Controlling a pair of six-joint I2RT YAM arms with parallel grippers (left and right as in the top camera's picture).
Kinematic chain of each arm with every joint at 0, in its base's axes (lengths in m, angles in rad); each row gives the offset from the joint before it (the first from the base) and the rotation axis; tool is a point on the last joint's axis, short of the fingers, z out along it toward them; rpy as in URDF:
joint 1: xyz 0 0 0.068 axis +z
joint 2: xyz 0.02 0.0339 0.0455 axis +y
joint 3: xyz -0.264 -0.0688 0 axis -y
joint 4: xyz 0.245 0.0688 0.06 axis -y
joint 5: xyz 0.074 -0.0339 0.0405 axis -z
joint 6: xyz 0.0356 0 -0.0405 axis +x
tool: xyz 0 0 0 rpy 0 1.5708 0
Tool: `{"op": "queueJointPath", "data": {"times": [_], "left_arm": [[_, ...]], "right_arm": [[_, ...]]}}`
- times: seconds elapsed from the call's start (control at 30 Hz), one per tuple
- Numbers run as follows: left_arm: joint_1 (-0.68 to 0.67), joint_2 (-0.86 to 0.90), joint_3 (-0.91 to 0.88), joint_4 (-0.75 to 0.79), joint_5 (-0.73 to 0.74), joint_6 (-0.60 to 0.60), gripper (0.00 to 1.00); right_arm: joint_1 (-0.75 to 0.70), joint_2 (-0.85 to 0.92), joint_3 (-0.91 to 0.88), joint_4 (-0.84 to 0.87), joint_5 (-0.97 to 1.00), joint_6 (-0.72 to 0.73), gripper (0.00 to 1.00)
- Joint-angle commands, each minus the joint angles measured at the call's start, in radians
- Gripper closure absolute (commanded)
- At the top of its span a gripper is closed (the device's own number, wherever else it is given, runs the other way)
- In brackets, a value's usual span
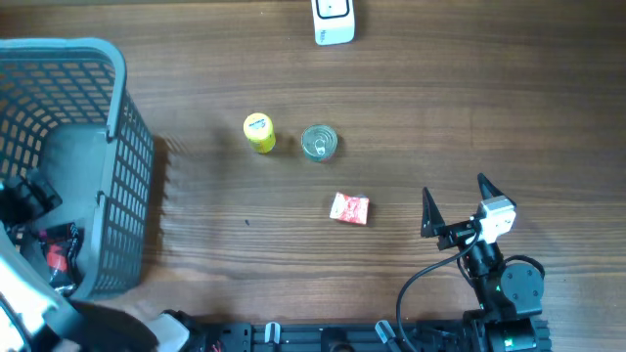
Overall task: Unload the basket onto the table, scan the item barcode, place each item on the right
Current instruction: 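Lower the left gripper into the basket toward the hex wrench package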
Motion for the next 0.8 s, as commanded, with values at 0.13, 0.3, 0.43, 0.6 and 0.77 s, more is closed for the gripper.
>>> {"op": "queueJointPath", "data": {"times": [0.13,0.3,0.43,0.6,0.77], "left_arm": [[0.008,0.105,0.015,-0.018,-0.205,0.01,0.0],[0.008,0.109,0.007,-0.006,-0.166,0.048,0.0],[0.008,0.113,-0.025,0.0,-0.172,0.092,0.0],[0.008,0.113,-0.106,0.054,-0.172,0.092,0.0],[0.008,0.113,-0.186,0.105,-0.172,0.095,0.0]], "right_arm": [[0.004,-0.001,-0.001,0.006,0.013,-0.006,0.0],[0.004,-0.001,-0.001,0.006,0.013,-0.006,0.0],[0.004,-0.001,-0.001,0.006,0.013,-0.006,0.0],[0.004,-0.001,-0.001,0.006,0.013,-0.006,0.0],[0.004,-0.001,-0.001,0.006,0.013,-0.006,0.0]]}}
